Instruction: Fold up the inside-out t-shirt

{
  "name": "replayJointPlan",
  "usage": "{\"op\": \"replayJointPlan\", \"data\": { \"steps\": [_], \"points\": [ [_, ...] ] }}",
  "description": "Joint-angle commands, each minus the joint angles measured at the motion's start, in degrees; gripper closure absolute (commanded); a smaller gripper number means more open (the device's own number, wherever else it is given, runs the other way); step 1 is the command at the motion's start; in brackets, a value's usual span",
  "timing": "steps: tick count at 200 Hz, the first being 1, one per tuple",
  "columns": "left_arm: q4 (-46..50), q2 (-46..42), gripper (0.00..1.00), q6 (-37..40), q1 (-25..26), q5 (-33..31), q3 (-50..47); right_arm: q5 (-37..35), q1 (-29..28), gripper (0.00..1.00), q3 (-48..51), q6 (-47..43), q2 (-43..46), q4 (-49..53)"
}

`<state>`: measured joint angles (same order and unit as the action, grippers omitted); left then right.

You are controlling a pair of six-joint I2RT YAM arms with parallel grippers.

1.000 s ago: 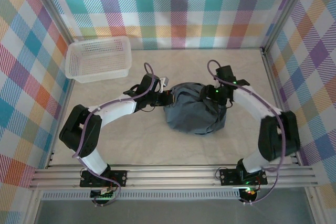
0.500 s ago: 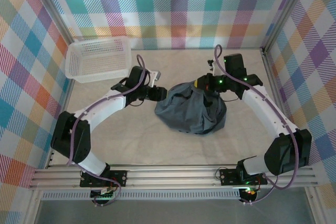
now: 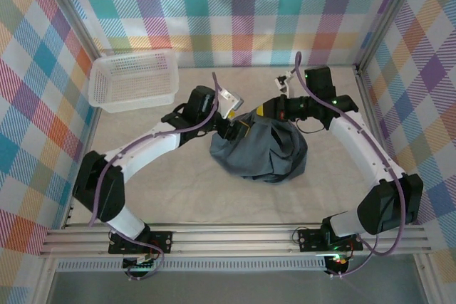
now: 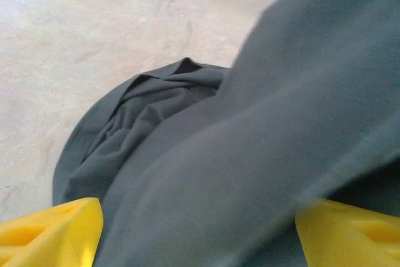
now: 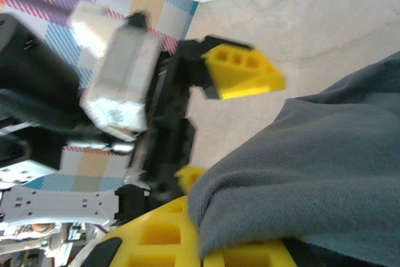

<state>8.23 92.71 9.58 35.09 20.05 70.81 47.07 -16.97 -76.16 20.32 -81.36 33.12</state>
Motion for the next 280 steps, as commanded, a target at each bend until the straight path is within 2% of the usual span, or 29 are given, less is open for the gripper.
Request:
{"op": "replayJointPlan", "data": {
  "steps": [1, 11, 22, 27, 34, 35, 62, 72, 81, 99, 112, 127, 141, 149, 159, 169, 193, 203, 214, 224, 250, 267, 275, 280],
  "points": [
    [-4.0, 4.1, 0.2, -2.8, -0.5, -3.6, 5.9, 5.6, 0.1, 1.0, -2.3, 0.1, -0.7, 0.1],
    [-4.0, 5.8, 0.24, -4.9, -0.8, -4.1, 8.0, 5.8, 0.0, 1.0, -2.3, -0.2, -0.7, 0.3],
    [-4.4, 6.9, 0.4, -8.2, -1.5, -3.2, 9.6, 4.4, 0.1, 1.0, -2.3, -0.4, -0.7, 0.9],
    [-4.5, 7.2, 0.59, -9.7, -2.0, -2.2, 10.0, 3.4, 0.1, 1.0, -2.2, -0.7, -0.8, 1.3],
    [-4.4, 7.2, 0.98, -12.3, -2.6, -0.7, 10.8, 1.1, 0.4, 1.0, -2.1, -0.8, -0.8, 1.8],
    [-4.3, 7.3, 1.0, -12.8, -2.7, -0.5, 10.9, 0.6, 0.5, 1.0, -2.1, -0.8, -0.8, 1.9],
    [7.0, 5.2, 1.0, -24.3, -5.3, 8.5, 15.4, -14.7, 6.4, 0.99, 2.5, 0.4, -2.4, 1.2],
    [10.6, 3.2, 1.0, -27.5, -5.5, 12.8, 15.1, -22.1, 8.0, 0.99, 3.9, -1.9, -4.8, 1.1],
    [10.5, 1.1, 1.0, -30.9, -5.2, 16.3, 13.7, -25.3, 8.2, 0.99, 3.9, -5.5, -7.9, 0.9],
    [10.3, -2.5, 1.0, -36.3, -4.1, 20.5, 10.7, -20.6, 7.7, 0.94, 2.0, -5.9, -12.2, -2.3],
    [13.1, -4.6, 1.0, -37.6, -3.6, 18.3, 9.4, -18.5, 6.6, 0.85, 1.4, -3.4, -11.4, -6.7],
    [15.3, -6.1, 1.0, -39.7, -3.6, 14.6, 8.3, -19.9, 6.4, 0.8, 0.7, -0.6, -8.3, -8.6],
    [17.1, -6.3, 1.0, -41.6, -3.6, 12.7, 8.7, -24.6, 6.4, 0.59, 2.0, 1.2, -3.0, -8.8],
    [17.6, -6.0, 1.0, -42.8, -3.6, 12.2, 9.3, -26.9, 6.4, 0.54, 4.2, 2.9, 0.6, -9.4],
    [17.9, -5.6, 1.0, -44.6, -3.5, 11.5, 9.8, -27.4, 6.1, 0.54, 8.1, 5.4, 5.2, -11.0],
    [17.1, -5.2, 1.0, -46.5, -3.5, 10.5, 10.2, -26.4, 5.0, 0.59, 11.5, 8.2, 9.4, -11.4],
    [16.1, -3.8, 1.0, -47.7, -3.5, 10.5, 13.1, -27.7, -4.7, 0.63, 16.9, 12.5, 16.3, -10.1],
    [16.7, -3.1, 1.0, -47.1, -3.5, 10.5, 14.9, -30.1, -9.0, 0.6, 18.4, 14.9, 17.4, -10.2],
    [16.9, -2.5, 1.0, -46.5, -3.5, 10.8, 16.3, -31.7, -11.7, 0.51, 20.0, 17.2, 17.6, -12.4],
    [16.9, -2.4, 1.0, -46.3, -3.4, 11.0, 16.7, -32.1, -12.5, 0.45, 21.5, 18.4, 16.9, -15.7],
    [13.9, -2.6, 1.0, -47.9, -3.4, 12.3, 14.8, -26.1, -13.1, 0.45, 17.7, 16.2, 8.5, -21.2],
    [12.6, -2.2, 1.0, -49.1, -3.3, 12.8, 14.8, -25.2, -13.6, 0.43, 15.3, 12.7, 2.9, -24.1],
    [12.1, -1.9, 1.0, -49.2, -3.3, 13.1, 15.2, -26.0, -13.6, 0.47, 15.1, 12.6, 0.3, -26.0],
    [12.2, -1.6, 1.0, -49.2, -3.3, 13.1, 15.7, -26.1, -13.6, 0.54, 14.5, 12.7, -1.4, -26.4]
  ]
}}
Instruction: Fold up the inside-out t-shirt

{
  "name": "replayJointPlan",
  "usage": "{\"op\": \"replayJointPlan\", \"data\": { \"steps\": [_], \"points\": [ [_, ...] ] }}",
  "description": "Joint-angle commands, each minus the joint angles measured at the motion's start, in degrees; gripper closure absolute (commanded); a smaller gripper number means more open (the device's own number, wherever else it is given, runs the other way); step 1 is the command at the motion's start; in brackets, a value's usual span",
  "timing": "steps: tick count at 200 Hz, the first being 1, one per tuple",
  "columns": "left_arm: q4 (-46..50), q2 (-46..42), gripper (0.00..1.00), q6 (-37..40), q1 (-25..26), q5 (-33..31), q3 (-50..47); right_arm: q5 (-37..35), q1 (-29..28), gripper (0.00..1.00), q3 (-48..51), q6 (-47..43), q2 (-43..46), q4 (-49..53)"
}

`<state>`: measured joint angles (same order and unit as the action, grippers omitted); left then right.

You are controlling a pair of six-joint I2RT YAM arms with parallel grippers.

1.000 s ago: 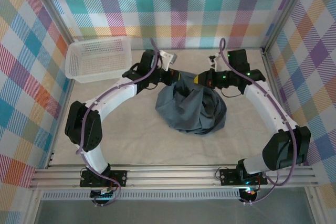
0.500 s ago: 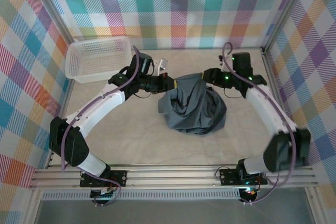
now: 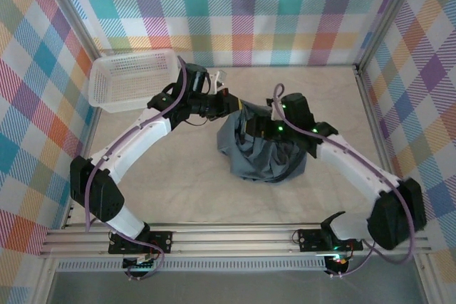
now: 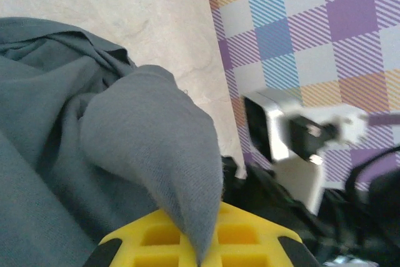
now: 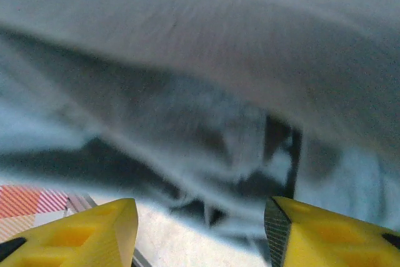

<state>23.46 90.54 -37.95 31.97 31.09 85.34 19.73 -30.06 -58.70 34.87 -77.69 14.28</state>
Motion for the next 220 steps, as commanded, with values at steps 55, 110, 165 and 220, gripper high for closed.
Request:
{"op": "replayJointPlan", "data": {
  "steps": [55, 110, 165, 220],
  "points": [
    [10.2, 3.7, 1.0, 13.3, -3.6, -19.9, 2.7, 5.6, 1.4, 1.0, -11.6, -3.7, -0.5, 5.1],
    [-0.4, 8.2, 0.73, 18.7, -6.9, -17.4, -3.6, 29.9, 8.5, 1.0, -5.3, 11.1, 7.1, -6.4],
    [-15.2, -7.6, 0.21, 28.6, -4.8, -9.5, -14.9, 29.4, 12.1, 1.0, -7.7, 6.3, 5.2, -1.9],
    [-5.3, -9.5, 0.23, 51.9, 3.3, -6.7, -14.2, 35.4, 12.2, 1.0, -12.8, 2.7, 1.4, 0.8]
  ]
}}
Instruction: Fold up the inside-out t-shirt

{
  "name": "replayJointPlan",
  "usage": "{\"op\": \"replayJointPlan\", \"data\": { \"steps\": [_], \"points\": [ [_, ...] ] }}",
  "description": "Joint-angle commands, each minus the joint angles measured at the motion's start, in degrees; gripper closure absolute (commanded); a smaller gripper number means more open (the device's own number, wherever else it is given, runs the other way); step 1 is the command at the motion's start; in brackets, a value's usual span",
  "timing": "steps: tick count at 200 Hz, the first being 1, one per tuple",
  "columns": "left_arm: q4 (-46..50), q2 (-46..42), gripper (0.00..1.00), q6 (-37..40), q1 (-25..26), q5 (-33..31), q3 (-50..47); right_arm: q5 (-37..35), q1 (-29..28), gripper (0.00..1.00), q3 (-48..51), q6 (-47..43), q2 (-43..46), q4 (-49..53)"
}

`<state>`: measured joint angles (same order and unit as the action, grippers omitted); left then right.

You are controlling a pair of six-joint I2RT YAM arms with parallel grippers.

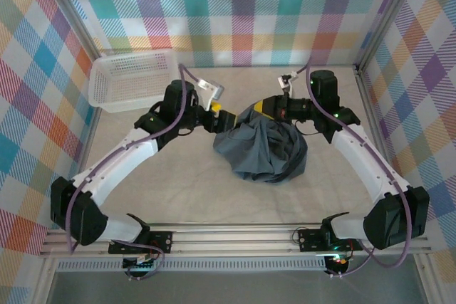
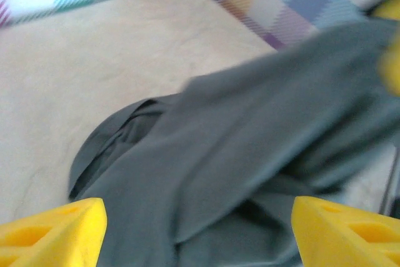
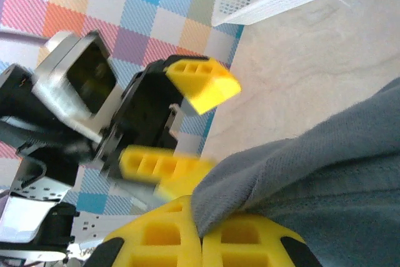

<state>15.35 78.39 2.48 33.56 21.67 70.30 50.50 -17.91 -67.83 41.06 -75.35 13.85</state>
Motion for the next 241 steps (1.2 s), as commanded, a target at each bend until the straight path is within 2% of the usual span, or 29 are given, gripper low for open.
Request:
{"op": "replayJointPlan", "data": {
  "steps": [1, 23, 66, 99, 123, 134, 163, 192, 203, 215, 225, 231, 241],
  "points": [
    [2.7, 2.7, 0.23, 11.5, 1.8, 2.7, 0.9, 4.7, 0.1, 1.0, -3.8, -3.6, -1.0, 1.3],
    [1.1, 6.0, 0.24, 10.7, 2.1, 1.1, 2.5, 6.7, 0.1, 1.0, -4.8, -3.4, -1.6, 0.9],
    [-13.5, 7.9, 0.3, 5.0, 2.1, 0.3, 1.7, 7.3, 0.0, 1.0, -3.6, -5.2, -1.5, 1.4],
    [-13.8, 7.2, 0.25, 5.3, 1.6, 5.4, 2.7, 6.9, 0.0, 1.0, -3.6, -5.2, -1.5, 1.7],
    [-13.3, 6.3, 0.28, 5.9, 1.3, 4.6, 2.5, 7.4, 0.0, 1.0, -4.5, -5.5, -2.4, 1.8],
    [-12.9, 6.1, 0.35, 5.9, 0.9, 4.6, 2.5, 8.1, 0.0, 1.0, -5.1, -6.0, -3.0, 2.2],
    [-11.6, 6.0, 0.61, 6.0, 0.1, 7.3, 4.0, 9.0, 0.0, 1.0, -6.0, -7.3, -4.0, 3.9],
    [-8.0, 9.2, 0.75, 6.5, 0.1, 8.1, 7.4, 9.3, 0.0, 1.0, -5.9, -7.0, -4.2, 3.5],
    [-8.0, 10.6, 0.78, 5.4, 0.1, 9.5, 8.1, 9.2, 0.0, 1.0, -6.1, -7.1, -4.3, 3.6],
    [-8.3, 11.3, 0.88, 4.1, 0.2, 10.0, 8.3, 6.9, 0.0, 1.0, -6.2, -7.8, -4.4, 4.6],
    [-8.3, 10.9, 1.0, 2.8, 0.1, 9.5, 8.1, 2.1, 0.4, 1.0, -6.0, -8.9, -4.3, 7.0],
    [-8.4, 10.3, 1.0, 0.8, -0.2, 8.8, 7.9, -0.7, 0.9, 1.0, -5.5, -9.1, -4.5, 7.8],
    [-8.4, 10.2, 1.0, -7.1, -2.1, 10.6, 8.8, -2.9, 2.6, 1.0, -3.7, -9.3, -5.4, 6.7]
  ]
}}
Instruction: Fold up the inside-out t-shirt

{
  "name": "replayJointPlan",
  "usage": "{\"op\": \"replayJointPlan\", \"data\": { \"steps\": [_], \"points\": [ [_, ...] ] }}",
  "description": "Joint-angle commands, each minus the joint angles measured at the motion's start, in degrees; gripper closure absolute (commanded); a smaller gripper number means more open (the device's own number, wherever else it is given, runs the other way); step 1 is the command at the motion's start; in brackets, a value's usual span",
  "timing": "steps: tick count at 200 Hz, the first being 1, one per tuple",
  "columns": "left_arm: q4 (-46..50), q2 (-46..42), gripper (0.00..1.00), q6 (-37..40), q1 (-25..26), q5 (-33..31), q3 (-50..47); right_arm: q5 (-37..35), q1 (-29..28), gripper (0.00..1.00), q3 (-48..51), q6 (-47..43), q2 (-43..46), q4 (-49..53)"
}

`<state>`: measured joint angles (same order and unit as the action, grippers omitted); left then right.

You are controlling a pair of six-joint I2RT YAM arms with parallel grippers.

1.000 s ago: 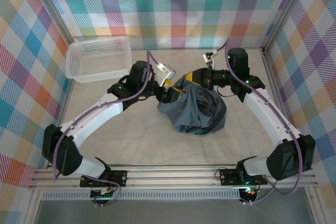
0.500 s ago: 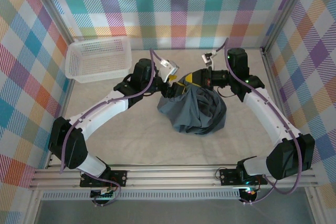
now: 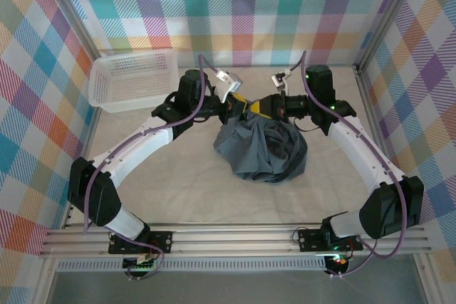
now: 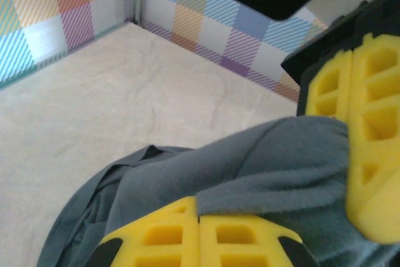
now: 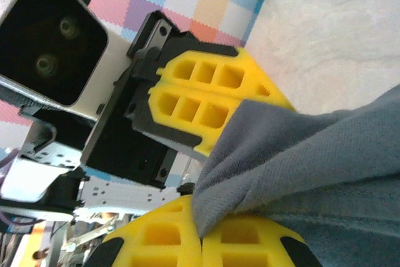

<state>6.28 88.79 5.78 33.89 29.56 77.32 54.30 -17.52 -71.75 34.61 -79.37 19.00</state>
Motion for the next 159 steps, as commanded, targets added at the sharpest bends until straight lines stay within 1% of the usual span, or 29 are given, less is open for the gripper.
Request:
{"op": "replayJointPlan", "data": {
  "steps": [1, 13, 24, 33, 42, 55, 63, 74, 87, 93, 101, 116, 126, 138, 146, 159],
  "points": [
    [0.7, -0.2, 1.0, -11.6, -2.7, 3.2, 2.0, -6.7, 2.4, 1.0, 0.6, -3.0, -1.5, 1.2],
    [1.5, 0.8, 1.0, -21.6, -5.4, 9.5, 4.4, -7.7, 4.0, 1.0, 3.3, -5.6, -3.9, -2.0],
    [2.1, 0.4, 1.0, -24.9, -5.6, 12.0, 5.4, -9.5, 4.3, 1.0, 3.3, -10.2, -7.4, -1.1],
    [1.3, -0.7, 1.0, -26.7, -5.1, 12.4, 5.1, -11.1, 4.3, 0.93, 1.5, -13.7, -11.1, 1.3],
    [-0.6, -1.9, 1.0, -28.9, -4.7, 12.1, 4.2, -12.4, 4.5, 0.89, -1.4, -15.8, -14.7, 4.4],
    [-3.0, -3.0, 1.0, -32.1, -4.6, 11.2, 3.0, -13.9, 4.8, 0.75, -5.7, -16.6, -18.1, 8.7],
    [-2.1, -3.2, 1.0, -32.4, -4.5, 9.9, 2.9, -13.4, 5.1, 0.72, -7.0, -16.4, -18.3, 9.1],
    [0.3, -3.3, 1.0, -31.6, -4.4, 7.5, 3.1, -14.2, 5.1, 0.67, -6.5, -15.5, -16.2, 7.4],
    [0.5, -3.4, 1.0, -32.4, -4.4, 5.1, 2.2, -18.8, 5.2, 0.56, -4.3, -12.9, -12.0, 6.9],
    [-0.3, -3.3, 1.0, -33.2, -4.4, 4.6, 1.6, -20.5, 5.1, 0.53, -2.7, -11.4, -9.6, 6.2],
    [-1.4, -2.9, 1.0, -34.1, -4.2, 4.3, 1.1, -21.5, 5.1, 0.54, 0.7, -8.3, -5.8, 4.5],
    [-1.3, -1.8, 1.0, -34.4, -3.6, 4.0, 1.6, -22.7, 3.6, 0.61, 9.2, -1.0, 2.4, -2.3],
    [-0.6, -1.0, 1.0, -33.9, -3.2, 3.9, 2.4, -25.0, 1.5, 0.62, 14.4, 3.4, 7.1, -6.2],
    [0.0, 0.0, 1.0, -33.6, -2.9, 4.1, 3.6, -26.7, -1.4, 0.61, 17.7, 6.7, 10.7, -8.6],
    [0.3, 0.6, 1.0, -33.5, -2.7, 4.2, 4.4, -27.7, -3.0, 0.56, 18.1, 7.7, 11.7, -8.5],
    [0.5, 1.3, 1.0, -33.4, -2.5, 4.4, 5.5, -29.5, -4.6, 0.4, 18.0, 8.9, 11.6, -8.4]
  ]
}}
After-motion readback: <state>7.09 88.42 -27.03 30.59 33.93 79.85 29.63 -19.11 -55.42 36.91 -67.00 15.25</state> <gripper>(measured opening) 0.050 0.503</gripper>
